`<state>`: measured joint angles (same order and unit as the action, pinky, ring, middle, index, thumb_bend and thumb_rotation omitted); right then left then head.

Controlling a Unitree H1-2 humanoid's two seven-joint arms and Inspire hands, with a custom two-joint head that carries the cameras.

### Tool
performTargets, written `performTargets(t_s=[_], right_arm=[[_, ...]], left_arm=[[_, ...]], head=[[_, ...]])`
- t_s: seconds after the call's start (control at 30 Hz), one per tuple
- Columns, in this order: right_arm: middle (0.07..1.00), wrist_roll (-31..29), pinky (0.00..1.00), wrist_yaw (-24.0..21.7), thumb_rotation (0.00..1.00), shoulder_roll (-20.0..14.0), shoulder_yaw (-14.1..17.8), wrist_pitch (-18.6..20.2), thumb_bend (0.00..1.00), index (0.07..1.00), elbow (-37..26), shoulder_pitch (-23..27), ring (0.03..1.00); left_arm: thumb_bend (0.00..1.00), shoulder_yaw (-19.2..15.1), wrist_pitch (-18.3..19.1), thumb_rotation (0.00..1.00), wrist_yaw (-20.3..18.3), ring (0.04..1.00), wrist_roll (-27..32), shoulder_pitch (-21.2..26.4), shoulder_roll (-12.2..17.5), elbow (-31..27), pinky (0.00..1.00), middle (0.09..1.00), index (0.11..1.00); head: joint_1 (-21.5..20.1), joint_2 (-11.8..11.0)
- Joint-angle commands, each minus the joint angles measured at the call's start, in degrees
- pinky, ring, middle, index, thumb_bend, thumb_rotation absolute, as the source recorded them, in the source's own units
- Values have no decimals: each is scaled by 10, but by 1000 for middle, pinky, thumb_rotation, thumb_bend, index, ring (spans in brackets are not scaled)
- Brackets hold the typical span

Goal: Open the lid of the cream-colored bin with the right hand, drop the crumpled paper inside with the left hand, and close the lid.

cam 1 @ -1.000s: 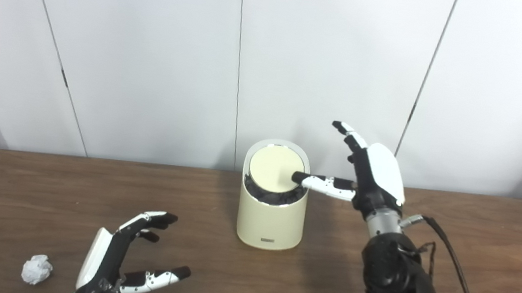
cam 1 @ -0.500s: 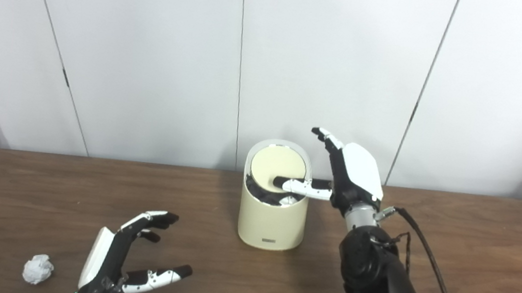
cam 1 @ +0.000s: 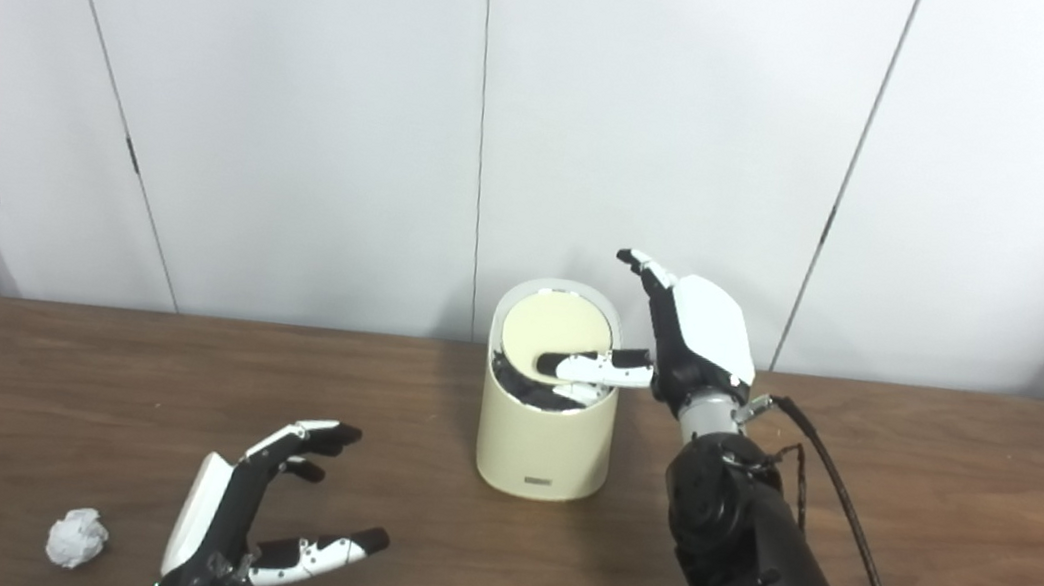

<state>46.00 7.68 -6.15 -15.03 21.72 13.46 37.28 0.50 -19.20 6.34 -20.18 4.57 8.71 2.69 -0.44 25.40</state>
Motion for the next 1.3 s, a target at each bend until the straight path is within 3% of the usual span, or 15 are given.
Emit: performTargets(t_s=[0.0,0.47,0.67,0.83,1.27], right_arm=[[855,5,801,18,512,-10,3,-9,924,847,5,21,833],[844,4,794,21,330,-19,-3,-12,866,839,8,21,827],[859,-3,813,16,599,-16,1,-7,923,850,4,21,839],[857,-6,813,9,811,-17,-1,-13,898,850,-5,19,841],[859,-23,813,4,941,-21,1,-25,890,851,-25,5,838]], left_arm=[[894,8,-12,258,7,725,4,-8,-13,6,621,733,701],[894,9,-6,259,7,720,-1,-9,-12,0,613,732,701],[905,9,-10,278,9,719,-1,-8,-11,6,615,729,702],[891,8,-10,253,7,722,4,-7,-10,7,618,731,702],[895,8,-9,249,2,722,11,-8,-5,5,617,734,706]], head=[[-1,1],[-3,4],[-5,2],[-7,2],[-8,2]])
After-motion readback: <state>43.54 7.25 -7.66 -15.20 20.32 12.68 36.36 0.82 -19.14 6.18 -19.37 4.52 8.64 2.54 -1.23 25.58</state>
